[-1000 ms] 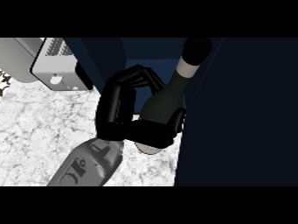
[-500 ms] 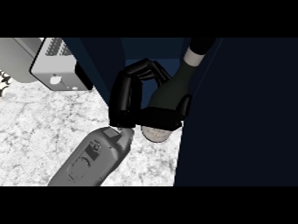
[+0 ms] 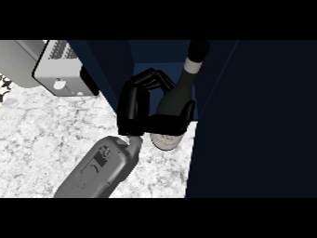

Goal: Pick up the wine, place it into the cabinet and close the cabinet

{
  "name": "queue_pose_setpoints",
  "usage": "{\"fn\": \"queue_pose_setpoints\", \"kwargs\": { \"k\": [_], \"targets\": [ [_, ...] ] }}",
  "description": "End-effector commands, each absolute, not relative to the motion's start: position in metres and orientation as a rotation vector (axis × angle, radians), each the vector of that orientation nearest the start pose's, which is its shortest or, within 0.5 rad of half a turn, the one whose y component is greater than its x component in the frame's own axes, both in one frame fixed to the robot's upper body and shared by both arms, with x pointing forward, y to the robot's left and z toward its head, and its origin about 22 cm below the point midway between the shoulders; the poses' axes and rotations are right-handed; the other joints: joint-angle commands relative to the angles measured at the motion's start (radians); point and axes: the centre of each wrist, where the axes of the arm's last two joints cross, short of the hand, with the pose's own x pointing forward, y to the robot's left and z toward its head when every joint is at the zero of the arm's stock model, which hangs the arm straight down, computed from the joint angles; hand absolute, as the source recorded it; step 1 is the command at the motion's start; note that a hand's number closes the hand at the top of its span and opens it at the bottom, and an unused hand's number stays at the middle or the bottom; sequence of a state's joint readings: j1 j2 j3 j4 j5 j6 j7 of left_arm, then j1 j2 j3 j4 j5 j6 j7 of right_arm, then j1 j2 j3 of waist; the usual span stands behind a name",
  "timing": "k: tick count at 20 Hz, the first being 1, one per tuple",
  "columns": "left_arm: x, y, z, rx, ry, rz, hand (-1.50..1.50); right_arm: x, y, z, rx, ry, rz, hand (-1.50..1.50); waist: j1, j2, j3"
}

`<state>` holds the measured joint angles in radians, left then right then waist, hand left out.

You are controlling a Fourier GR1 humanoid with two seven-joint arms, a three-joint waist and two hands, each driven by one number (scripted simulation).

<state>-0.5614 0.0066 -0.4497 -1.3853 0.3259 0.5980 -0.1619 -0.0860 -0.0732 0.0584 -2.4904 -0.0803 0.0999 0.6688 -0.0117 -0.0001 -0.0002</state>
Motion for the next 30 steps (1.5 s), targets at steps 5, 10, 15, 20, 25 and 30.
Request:
{"fn": "queue_pose_setpoints", "kwargs": {
  "k": [5,10,15,20,25,30],
  "targets": [
    [0.322,0.063,0.05,-0.108,-1.899,0.031,1.5,0.132,-0.215,0.21,0.193,-1.943,0.242,-1.5,-0.003,0.001,0.0],
    [0.32,0.055,0.043,-0.069,-1.928,0.026,1.5,0.137,-0.226,0.202,0.183,-1.922,0.242,-1.5,-0.002,0.001,0.001],
    [0.326,0.076,0.022,-0.028,-1.918,0.048,1.5,0.114,-0.227,0.218,0.196,-1.949,0.269,-1.5,-0.006,0.0,0.0],
    [0.346,0.086,0.034,-0.034,-1.916,0.072,1.5,0.12,-0.217,0.219,0.185,-1.928,0.25,-1.5,0.002,0.0,0.0],
    [0.365,0.091,0.039,-0.043,-1.89,0.089,1.5,0.125,-0.218,0.208,0.186,-1.921,0.245,-1.5,-0.001,0.001,0.0],
    [0.377,0.088,0.039,-0.065,-1.872,0.06,1.5,0.134,-0.204,0.218,0.211,-1.943,0.207,-1.5,-0.002,0.002,-0.001]
  ]
}}
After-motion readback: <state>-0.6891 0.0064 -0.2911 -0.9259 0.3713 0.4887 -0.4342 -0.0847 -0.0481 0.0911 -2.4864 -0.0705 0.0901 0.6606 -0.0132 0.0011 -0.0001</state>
